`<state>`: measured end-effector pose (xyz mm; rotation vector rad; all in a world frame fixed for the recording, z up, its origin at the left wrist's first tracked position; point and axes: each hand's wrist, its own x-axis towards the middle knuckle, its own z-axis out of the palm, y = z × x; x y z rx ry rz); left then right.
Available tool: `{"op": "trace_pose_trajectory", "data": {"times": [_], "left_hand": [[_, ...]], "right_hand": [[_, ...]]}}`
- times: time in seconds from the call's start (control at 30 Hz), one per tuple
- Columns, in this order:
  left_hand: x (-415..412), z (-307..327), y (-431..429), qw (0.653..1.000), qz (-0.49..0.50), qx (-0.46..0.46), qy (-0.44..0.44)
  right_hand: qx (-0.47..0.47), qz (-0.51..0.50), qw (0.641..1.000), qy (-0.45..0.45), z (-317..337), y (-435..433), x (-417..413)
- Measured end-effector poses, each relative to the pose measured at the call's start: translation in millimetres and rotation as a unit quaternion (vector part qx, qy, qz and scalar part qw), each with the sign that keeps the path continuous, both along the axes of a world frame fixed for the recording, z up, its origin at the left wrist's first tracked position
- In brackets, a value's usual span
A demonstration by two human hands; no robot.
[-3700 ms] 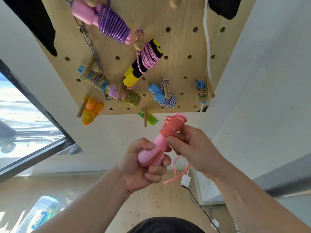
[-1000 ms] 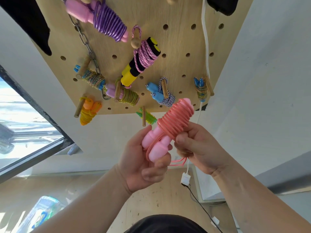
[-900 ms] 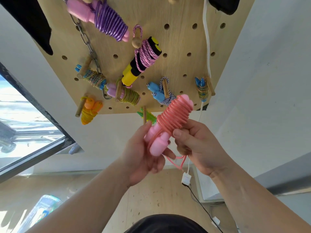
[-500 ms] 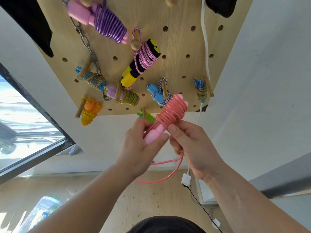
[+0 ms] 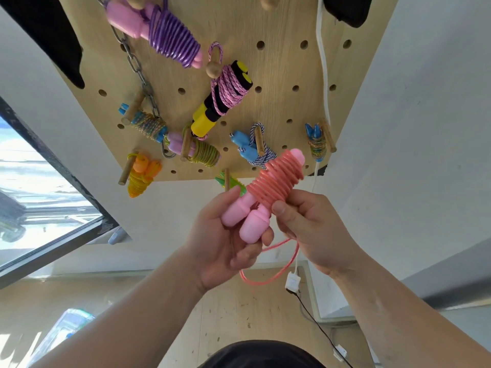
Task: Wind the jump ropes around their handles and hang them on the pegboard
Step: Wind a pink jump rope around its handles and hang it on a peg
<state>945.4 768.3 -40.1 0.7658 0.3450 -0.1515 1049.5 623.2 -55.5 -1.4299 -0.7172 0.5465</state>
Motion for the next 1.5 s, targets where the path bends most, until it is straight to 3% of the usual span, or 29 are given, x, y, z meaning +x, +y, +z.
{"op": "trace_pose_trajectory", "data": {"times": [0.07, 0.13, 0.2, 0.27, 0.37, 0.43, 0.5, 0.57, 0.6, 0.7, 0.77, 0.83, 0.9, 1.0, 1.07, 1.17, 1.23, 1.3, 1.37, 1.5], "left_hand": [[2, -3, 2, 0.975, 0.069, 0.208, 0.032], [2, -9, -1, 0.889, 0.151, 0.432, 0.017], [-1, -18, -3, 0.778, 0.152, 0.609, -0.020], [-1, -25, -4, 0.707, 0.139, 0.693, -0.022], [0, -25, 1, 0.678, 0.149, 0.719, -0.025], [1, -20, 5, 0.702, 0.161, 0.693, -0.041], [3, -13, 7, 0.789, 0.187, 0.584, -0.038], [2, -5, 2, 0.890, 0.185, 0.415, -0.038], [1, -2, -2, 0.925, 0.172, 0.338, -0.038], [0, 4, -13, 0.982, 0.099, 0.162, -0.009], [-1, 3, -14, 0.998, 0.024, 0.053, 0.011], [-3, 1, -11, 0.999, -0.016, -0.027, 0.007], [-3, 0, -7, 1.000, -0.022, -0.017, 0.001], [1, -1, -5, 0.980, 0.043, 0.185, 0.058], [2, -7, -8, 0.914, 0.138, 0.376, 0.063], [-3, -18, -9, 0.761, 0.161, 0.628, -0.013], [-2, -24, -6, 0.677, 0.123, 0.725, -0.023], [-1, -25, -1, 0.647, 0.120, 0.753, -0.015], [0, -21, 0, 0.658, 0.139, 0.739, -0.033], [4, -8, -1, 0.815, 0.190, 0.547, -0.025]], "right_hand": [[-0.018, -0.034, 0.999, -0.011, -2, 1, -5], [-0.039, -0.073, 0.996, -0.015, -5, 3, -7], [-0.068, -0.106, 0.992, -0.024, -5, 7, -10], [-0.085, -0.117, 0.989, -0.027, -5, 11, -13], [-0.082, -0.088, 0.992, -0.030, -2, 9, -13], [-0.078, -0.048, 0.995, -0.047, 4, 5, -11], [-0.076, -0.009, 0.996, -0.055, 9, 2, -8], [-0.065, 0.021, 0.997, -0.034, 7, 1, -3], [-0.063, 0.035, 0.997, -0.018, 6, 2, -1], [-0.033, 0.067, 0.996, 0.043, 4, 3, 2], [-0.018, 0.078, 0.995, 0.067, 0, 2, 6], [-0.012, 0.085, 0.995, 0.057, -3, 2, 5], [0.000, 0.072, 0.996, 0.055, -2, 2, 1], [-0.018, 0.001, 0.998, 0.054, -1, 3, -6], [-0.042, -0.046, 0.997, 0.048, -3, 5, -8], [-0.076, -0.103, 0.992, 0.018, -1, 10, -11], [-0.095, -0.118, 0.988, 0.001, 1, 12, -11], [-0.093, -0.101, 0.991, 0.004, 4, 12, -10], [-0.077, -0.057, 0.995, 0.007, 6, 9, -8], [-0.090, -0.001, 0.995, -0.043, 9, 4, -7]]}}
